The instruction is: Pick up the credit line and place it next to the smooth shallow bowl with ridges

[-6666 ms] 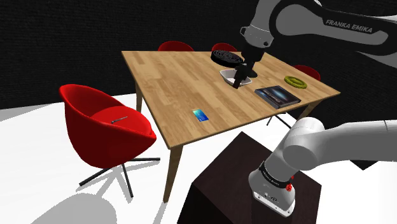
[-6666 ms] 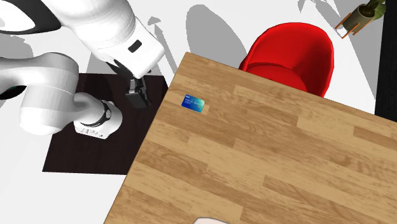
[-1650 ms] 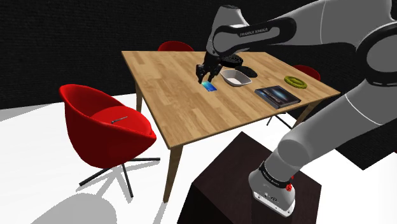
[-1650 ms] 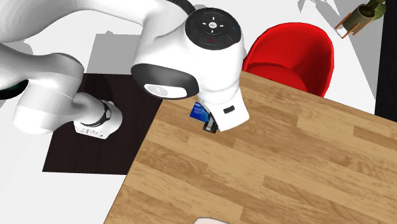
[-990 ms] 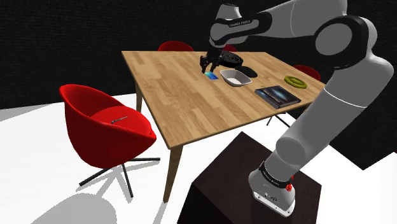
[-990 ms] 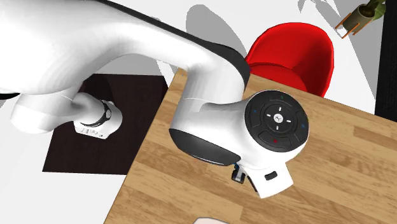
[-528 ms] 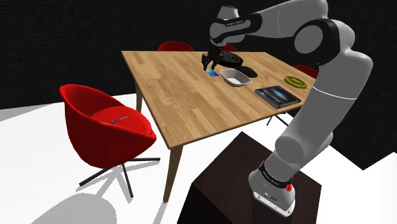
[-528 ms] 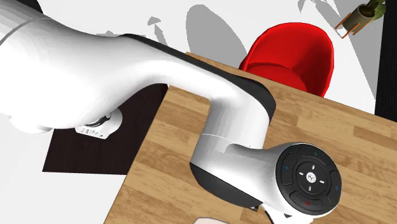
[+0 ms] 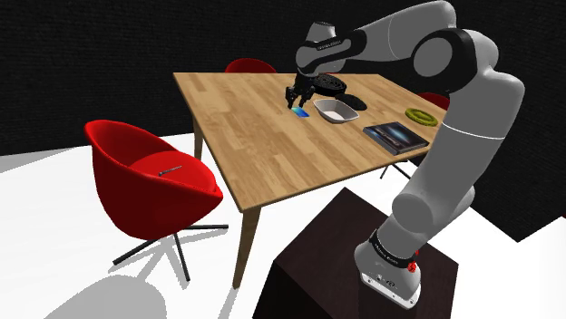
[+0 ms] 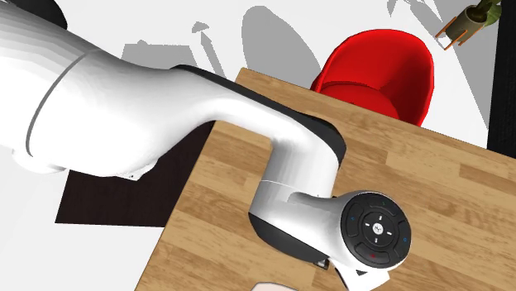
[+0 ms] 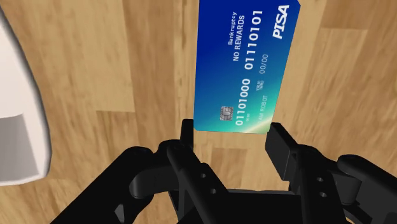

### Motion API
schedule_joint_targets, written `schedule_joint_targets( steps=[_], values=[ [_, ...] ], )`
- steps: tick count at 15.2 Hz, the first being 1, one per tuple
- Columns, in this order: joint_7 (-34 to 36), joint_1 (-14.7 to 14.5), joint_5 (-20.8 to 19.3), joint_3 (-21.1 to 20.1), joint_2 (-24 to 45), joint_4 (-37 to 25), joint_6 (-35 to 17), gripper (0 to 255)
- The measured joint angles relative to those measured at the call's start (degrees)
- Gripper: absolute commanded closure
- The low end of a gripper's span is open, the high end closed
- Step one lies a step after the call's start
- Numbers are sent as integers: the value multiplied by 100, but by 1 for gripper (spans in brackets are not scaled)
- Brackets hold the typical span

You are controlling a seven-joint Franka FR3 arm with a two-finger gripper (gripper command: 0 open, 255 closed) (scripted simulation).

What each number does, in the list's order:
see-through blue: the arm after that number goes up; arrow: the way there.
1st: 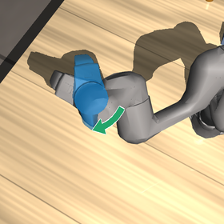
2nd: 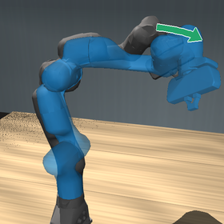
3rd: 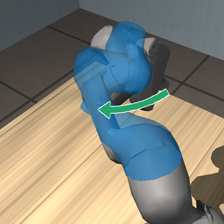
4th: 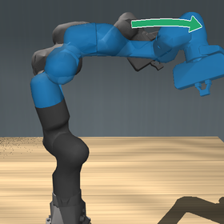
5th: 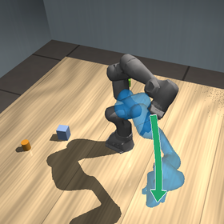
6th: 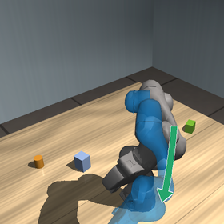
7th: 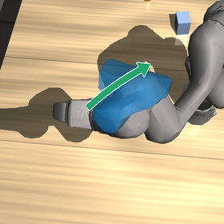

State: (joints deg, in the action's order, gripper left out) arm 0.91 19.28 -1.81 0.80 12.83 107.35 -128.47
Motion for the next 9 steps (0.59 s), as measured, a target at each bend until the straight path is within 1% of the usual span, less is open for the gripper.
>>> schedule_joint_targets(
  steps=[9],
  values=[
    [-2, 13, -4, 7, 319, 279, -599, 255]
  ],
)
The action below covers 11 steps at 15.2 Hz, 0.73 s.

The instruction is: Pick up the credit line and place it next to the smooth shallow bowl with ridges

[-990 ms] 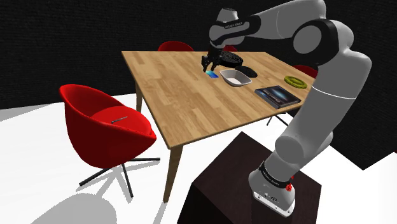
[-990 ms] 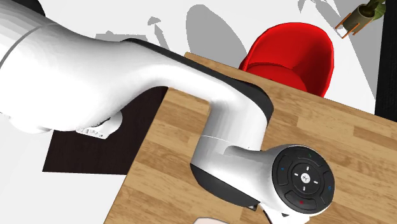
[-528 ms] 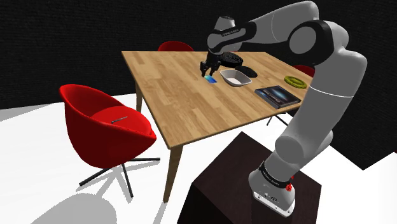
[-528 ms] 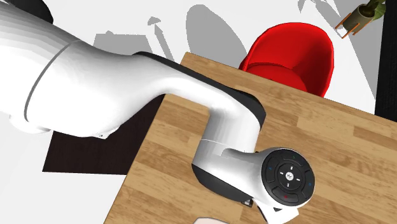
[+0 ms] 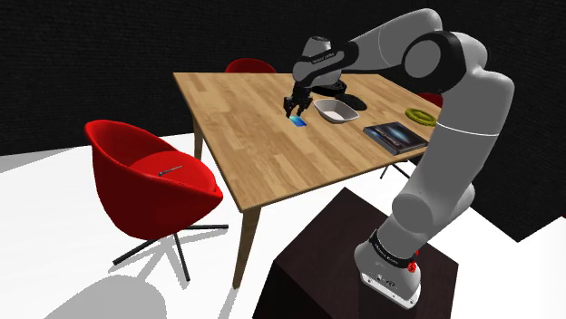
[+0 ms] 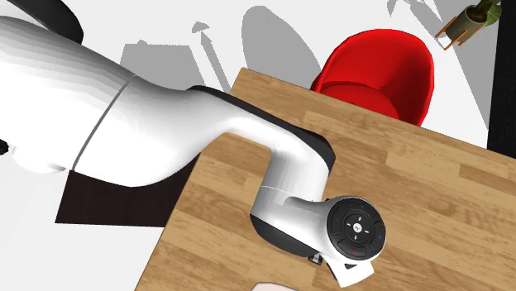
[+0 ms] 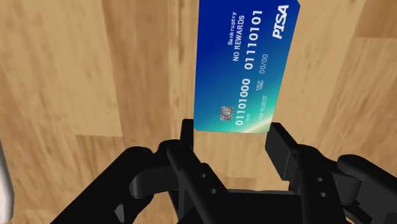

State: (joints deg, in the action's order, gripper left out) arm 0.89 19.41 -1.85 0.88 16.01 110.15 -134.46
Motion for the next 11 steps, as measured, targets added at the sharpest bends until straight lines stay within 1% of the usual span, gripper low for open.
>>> schedule_joint_targets(
  steps=[2, 8, 9, 11],
  values=[
    [13, -4, -5, 0, 66, 63, -127, 255],
    [21, -9, -7, -2, 76, 79, -156, 255],
    [21, -9, -7, -2, 76, 79, -157, 0],
    [21, -9, -7, -2, 76, 79, -157, 0]
  ],
)
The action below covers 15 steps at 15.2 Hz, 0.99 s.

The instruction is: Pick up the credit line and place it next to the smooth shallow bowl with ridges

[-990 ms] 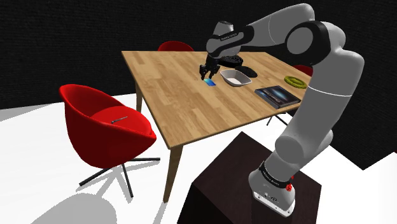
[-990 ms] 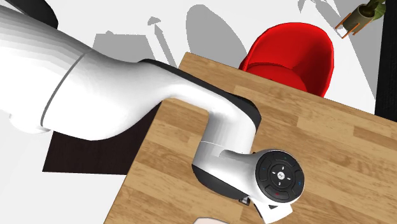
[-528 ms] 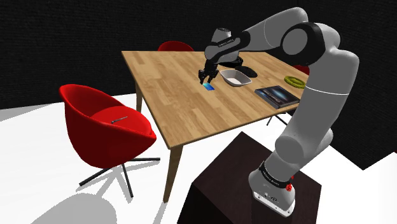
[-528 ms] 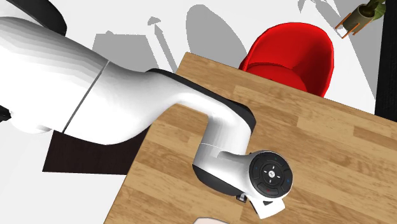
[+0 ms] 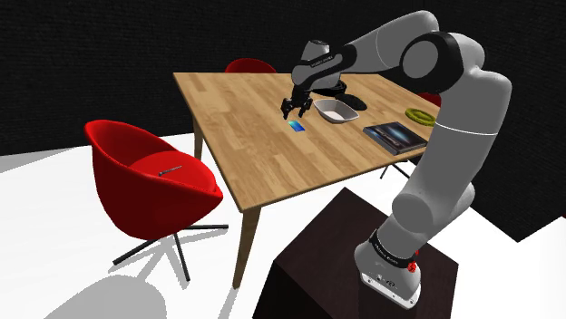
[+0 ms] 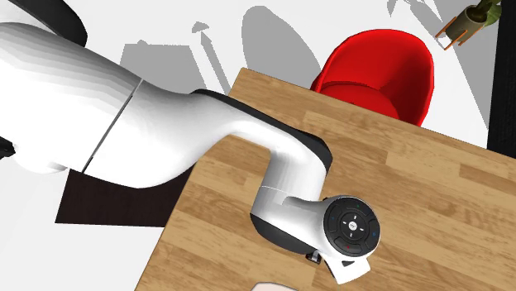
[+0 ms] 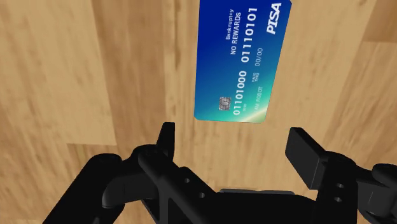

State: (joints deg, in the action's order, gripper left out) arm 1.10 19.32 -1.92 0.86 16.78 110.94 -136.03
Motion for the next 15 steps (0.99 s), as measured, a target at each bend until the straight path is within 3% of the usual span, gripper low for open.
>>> schedule_joint_targets(
  steps=[4, 9, 15],
  values=[
    [0, 0, 0, 0, 0, 0, 0, 0],
    [23, -26, -2, -11, -402, -118, 512, 0],
    [-2, -13, 4, -5, -454, -127, 581, 0]
  ],
)
